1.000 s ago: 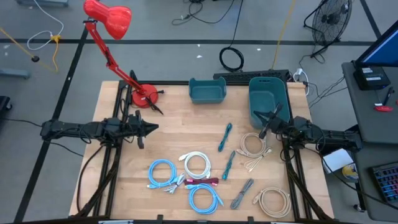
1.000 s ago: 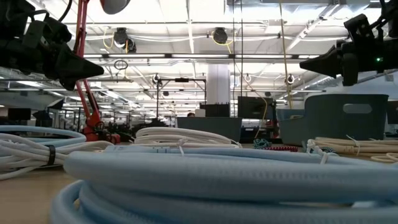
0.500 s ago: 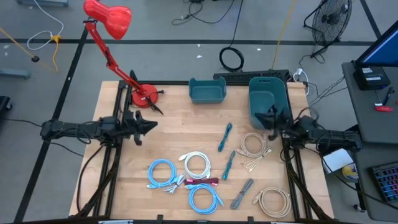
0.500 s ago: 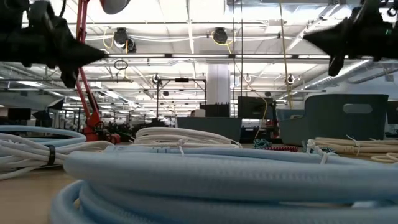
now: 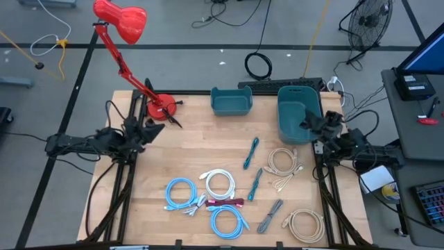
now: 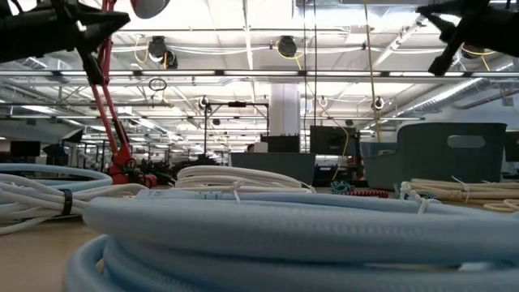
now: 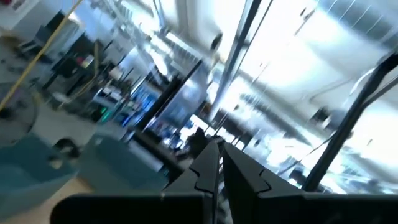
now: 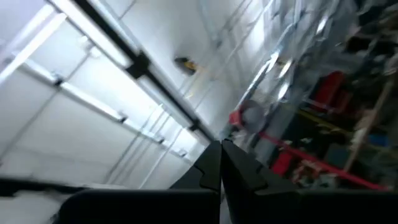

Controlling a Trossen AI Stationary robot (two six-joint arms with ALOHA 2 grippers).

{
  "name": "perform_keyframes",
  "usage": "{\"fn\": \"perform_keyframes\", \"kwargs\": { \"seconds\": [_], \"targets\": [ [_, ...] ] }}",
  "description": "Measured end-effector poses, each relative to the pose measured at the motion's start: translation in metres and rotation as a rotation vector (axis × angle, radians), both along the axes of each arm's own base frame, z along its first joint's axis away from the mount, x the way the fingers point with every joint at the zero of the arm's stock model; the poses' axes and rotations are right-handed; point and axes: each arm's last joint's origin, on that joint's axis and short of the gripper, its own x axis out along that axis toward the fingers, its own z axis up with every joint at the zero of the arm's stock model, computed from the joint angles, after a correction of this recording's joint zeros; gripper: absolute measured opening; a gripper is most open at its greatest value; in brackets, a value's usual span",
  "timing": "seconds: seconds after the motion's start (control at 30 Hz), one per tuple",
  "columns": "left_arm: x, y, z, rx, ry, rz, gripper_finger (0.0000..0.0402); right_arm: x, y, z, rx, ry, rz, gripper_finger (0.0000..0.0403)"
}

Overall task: Pick & Place USB Port
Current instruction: Put the right brown HDMI cable into the right blue bin

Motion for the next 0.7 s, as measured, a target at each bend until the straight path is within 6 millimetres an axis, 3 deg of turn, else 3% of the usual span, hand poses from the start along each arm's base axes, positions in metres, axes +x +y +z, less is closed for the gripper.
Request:
{"fn": "perform_keyframes", "kwargs": {
  "seconds": [0.13, 0.27, 0.47, 0.57, 0.7],
  "targets": [
    [0.0, 0.0, 0.0, -0.059, -0.017, -0.04, 0.0024, 0.003, 0.005, 0.012, -0.137, -0.024, 0.119, 0.0],
    [0.003, 0.0, -0.006, -0.126, 0.03, -0.072, 0.0024, 0.008, 0.011, 0.061, -0.313, -0.063, 0.221, 0.0],
    [0.005, 0.0, -0.01, -0.184, 0.059, -0.095, 0.0024, 0.06, 0.029, 0.112, -0.537, 0.052, 0.4, 0.0],
    [0.004, 0.0, -0.009, -0.184, 0.054, -0.095, 0.0024, 0.094, 0.041, 0.117, -0.642, 0.133, 0.444, 0.0],
    [0.004, 0.0, -0.009, -0.191, 0.052, -0.099, 0.0024, 0.131, 0.051, 0.104, -0.667, 0.258, 0.483, 0.0]
  ]
}}
